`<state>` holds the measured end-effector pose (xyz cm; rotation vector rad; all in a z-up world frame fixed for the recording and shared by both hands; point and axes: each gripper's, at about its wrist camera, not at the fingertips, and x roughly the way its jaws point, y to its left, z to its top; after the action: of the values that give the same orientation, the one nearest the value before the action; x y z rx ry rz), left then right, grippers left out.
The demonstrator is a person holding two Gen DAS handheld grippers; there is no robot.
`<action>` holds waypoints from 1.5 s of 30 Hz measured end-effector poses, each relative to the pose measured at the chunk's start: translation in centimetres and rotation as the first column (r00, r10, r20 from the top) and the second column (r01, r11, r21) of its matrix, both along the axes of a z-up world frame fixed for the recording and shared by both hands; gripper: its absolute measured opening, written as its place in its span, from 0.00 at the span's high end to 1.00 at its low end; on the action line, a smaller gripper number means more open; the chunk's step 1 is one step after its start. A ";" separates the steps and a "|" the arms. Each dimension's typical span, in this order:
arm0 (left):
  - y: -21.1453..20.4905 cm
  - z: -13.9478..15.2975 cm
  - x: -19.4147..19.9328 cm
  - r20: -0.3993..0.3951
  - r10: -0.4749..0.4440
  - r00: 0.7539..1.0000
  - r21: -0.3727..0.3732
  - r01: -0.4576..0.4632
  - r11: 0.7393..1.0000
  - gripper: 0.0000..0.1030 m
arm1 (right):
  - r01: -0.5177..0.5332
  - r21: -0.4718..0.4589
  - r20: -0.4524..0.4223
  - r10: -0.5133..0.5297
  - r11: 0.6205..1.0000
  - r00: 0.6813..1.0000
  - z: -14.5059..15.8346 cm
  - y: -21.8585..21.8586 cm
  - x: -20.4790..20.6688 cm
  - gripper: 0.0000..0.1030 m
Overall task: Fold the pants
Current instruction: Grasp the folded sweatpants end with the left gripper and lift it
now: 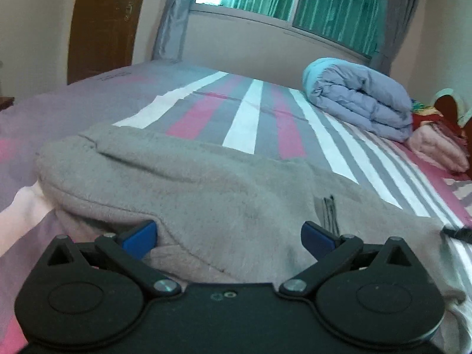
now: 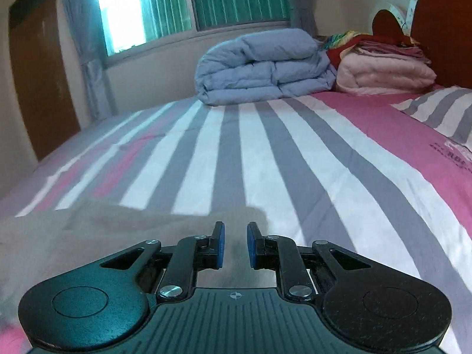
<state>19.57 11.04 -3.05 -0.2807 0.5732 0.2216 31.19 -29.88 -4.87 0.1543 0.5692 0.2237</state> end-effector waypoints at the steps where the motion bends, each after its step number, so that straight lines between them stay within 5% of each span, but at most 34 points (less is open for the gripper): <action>1: -0.1 -0.1 0.2 -0.007 0.008 1.000 0.007 -0.008 1.000 0.06 | -0.003 -0.016 -0.048 0.003 1.000 0.999 -1.1 0.0 1.4 0.84; 3: -0.2 -0.4 0.3 -0.005 0.013 1.000 0.031 -0.013 0.999 0.06 | -0.019 -0.023 -0.179 0.015 1.000 0.984 -3.6 0.0 3.9 0.84; 8: -0.1 -2.2 -0.4 -0.062 0.002 0.998 0.075 0.002 0.997 0.06 | -0.011 0.059 0.009 0.010 0.998 1.000 -1.4 -1.2 2.8 0.84; 10: 0.0 -2.2 -1.1 -0.058 -0.005 0.998 0.094 0.011 0.996 0.06 | -0.026 0.038 -0.108 0.030 0.999 0.994 -3.1 -0.5 4.5 0.84; 12: 0.4 -1.8 -1.9 -0.046 -0.001 0.999 0.088 0.005 0.996 0.06 | -0.025 0.014 -0.084 0.026 1.000 0.996 -2.9 0.1 3.9 0.84; 19: 4.6 -1.1 -5.1 -0.039 0.108 0.993 -0.018 -0.108 0.994 0.06 | -0.077 0.099 0.111 0.066 0.992 0.992 -1.2 0.2 -4.2 0.84; 24: 8.0 -2.5 -5.4 -0.076 0.130 0.989 -0.192 -0.143 0.971 0.05 | -0.021 0.089 0.079 0.014 0.996 0.997 -1.1 -2.1 -6.6 0.84; 26: 8.2 -2.6 -5.4 -0.071 0.129 0.989 -0.190 -0.140 0.972 0.05 | 0.024 0.104 0.080 -0.032 0.994 0.996 -0.6 -3.1 -7.2 0.83; 27: 8.3 -2.7 -5.2 -0.068 0.124 0.990 -0.187 -0.134 0.973 0.05 | 0.043 0.105 0.083 -0.052 0.994 0.995 -0.5 -3.3 -8.1 0.78; 30: 9.1 -3.3 -5.1 -0.054 0.122 0.991 -0.225 -0.131 0.966 0.05 | 0.126 0.172 0.060 -0.138 0.977 0.989 -0.9 -5.0 -9.0 0.33; 38: 10.9 -4.3 -4.6 -0.011 0.136 0.991 -0.316 -0.132 0.939 0.06 | 0.202 0.254 -0.047 -0.197 0.946 0.979 -2.0 -5.7 -7.4 0.34; 41: 12.2 -5.1 -4.6 0.044 0.155 0.987 -0.394 -0.125 0.910 0.06 | 0.222 0.283 -0.077 -0.208 0.933 0.975 -2.4 -5.8 -7.3 0.33; 45: 14.9 -6.6 -4.7 0.157 0.195 0.968 -0.551 -0.078 0.831 0.06 | 0.271 0.412 -0.147 -0.230 0.870 0.962 -3.3 -7.6 -7.2 0.31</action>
<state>14.86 25.94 -9.61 -0.8929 0.3968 0.1618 24.02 -37.48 -8.20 0.6689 0.5807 0.0849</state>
